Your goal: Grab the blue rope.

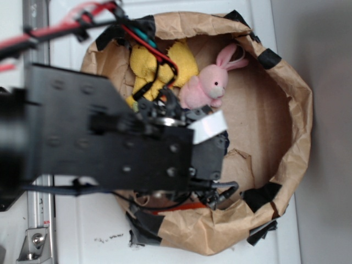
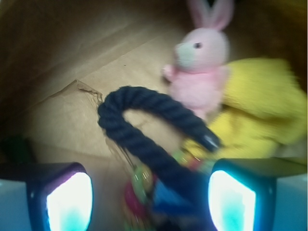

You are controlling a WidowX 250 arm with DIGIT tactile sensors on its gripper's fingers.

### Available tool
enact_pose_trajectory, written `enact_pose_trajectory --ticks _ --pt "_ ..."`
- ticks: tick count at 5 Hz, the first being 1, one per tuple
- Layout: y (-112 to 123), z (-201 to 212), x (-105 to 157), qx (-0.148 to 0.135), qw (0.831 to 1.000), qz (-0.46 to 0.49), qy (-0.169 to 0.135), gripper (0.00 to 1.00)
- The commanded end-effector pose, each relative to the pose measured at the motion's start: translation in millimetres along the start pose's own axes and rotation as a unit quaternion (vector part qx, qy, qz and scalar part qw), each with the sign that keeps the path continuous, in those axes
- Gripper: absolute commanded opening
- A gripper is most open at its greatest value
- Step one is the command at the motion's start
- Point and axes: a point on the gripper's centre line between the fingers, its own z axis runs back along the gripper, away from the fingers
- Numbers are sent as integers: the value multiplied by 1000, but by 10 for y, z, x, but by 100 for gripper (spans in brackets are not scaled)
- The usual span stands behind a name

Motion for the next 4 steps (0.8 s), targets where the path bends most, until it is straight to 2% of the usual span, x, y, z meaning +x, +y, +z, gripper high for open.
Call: enact_pose_trajectory --ticks 1,2,3,4 --pt "-178 -428 181 -71 986 -153 -13 100" --pt "-229 -642 37 -90 982 -168 19 66" --pt "-334 -667 -183 -105 971 -206 68 0" --pt "-306 -473 -261 -84 964 -238 86 0"
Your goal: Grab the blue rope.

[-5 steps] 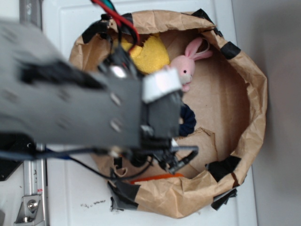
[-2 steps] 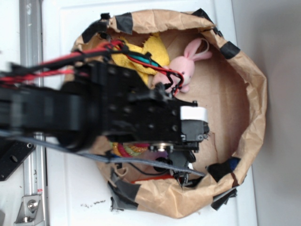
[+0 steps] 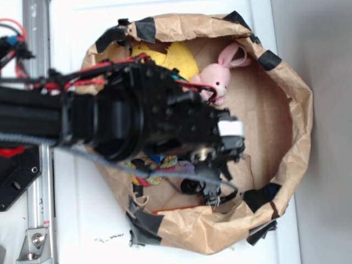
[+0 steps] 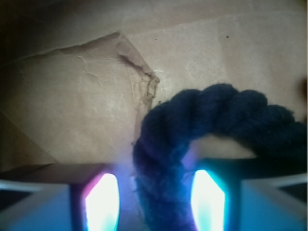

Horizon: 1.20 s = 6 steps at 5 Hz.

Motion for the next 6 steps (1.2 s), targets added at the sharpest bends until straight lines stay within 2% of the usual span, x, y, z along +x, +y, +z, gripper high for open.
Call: enact_pose_trajectory --ticks 1,3,4,5,6 --pt "-36 445 -80 61 995 -74 20 0" --pt "261 1120 281 128 989 -62 -44 0" --pt "382 1480 291 134 987 -39 -84 0" --pt "376 1776 161 105 988 -30 -113 0" --pt "253 1784 103 95 990 -8 -99 0"
